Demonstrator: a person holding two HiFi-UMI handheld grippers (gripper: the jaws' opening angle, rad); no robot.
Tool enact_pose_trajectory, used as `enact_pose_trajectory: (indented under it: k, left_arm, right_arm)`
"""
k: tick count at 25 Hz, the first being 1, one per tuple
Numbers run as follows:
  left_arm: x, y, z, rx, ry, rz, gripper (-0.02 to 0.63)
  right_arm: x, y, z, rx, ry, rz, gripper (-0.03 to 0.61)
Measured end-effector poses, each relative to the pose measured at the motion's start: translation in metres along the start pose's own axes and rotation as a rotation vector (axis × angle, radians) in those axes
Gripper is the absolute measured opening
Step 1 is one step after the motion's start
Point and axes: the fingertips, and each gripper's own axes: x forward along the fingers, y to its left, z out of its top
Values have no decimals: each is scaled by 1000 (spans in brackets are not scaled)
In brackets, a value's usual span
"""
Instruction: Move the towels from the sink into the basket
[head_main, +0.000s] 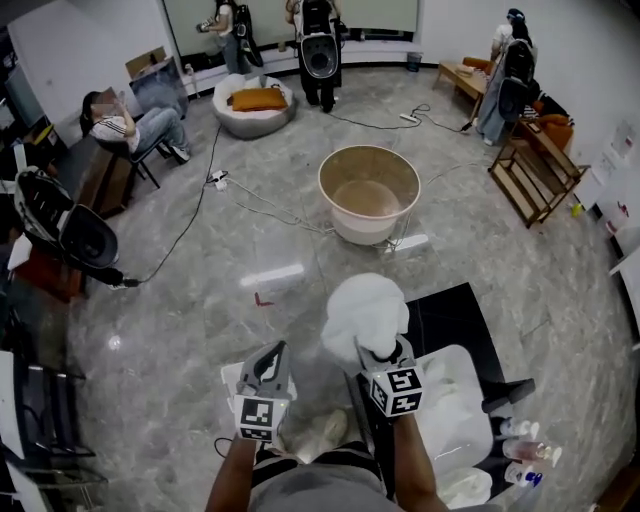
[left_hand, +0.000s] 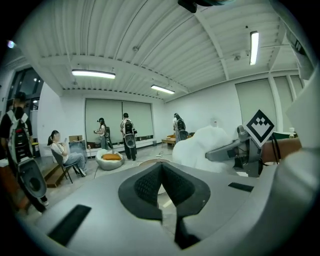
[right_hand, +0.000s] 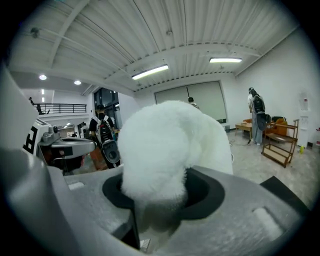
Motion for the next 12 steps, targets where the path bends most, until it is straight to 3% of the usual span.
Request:
enact_pose_trajectory:
  k: [5, 12]
  left_arm:
    - [-54, 42, -3, -6, -22, 61, 9]
    - [-127, 96, -21, -10, -37, 134, 9]
  right_arm:
    - [1, 68, 30, -55, -56, 55, 204]
    - [2, 173, 33, -86, -80, 148, 204]
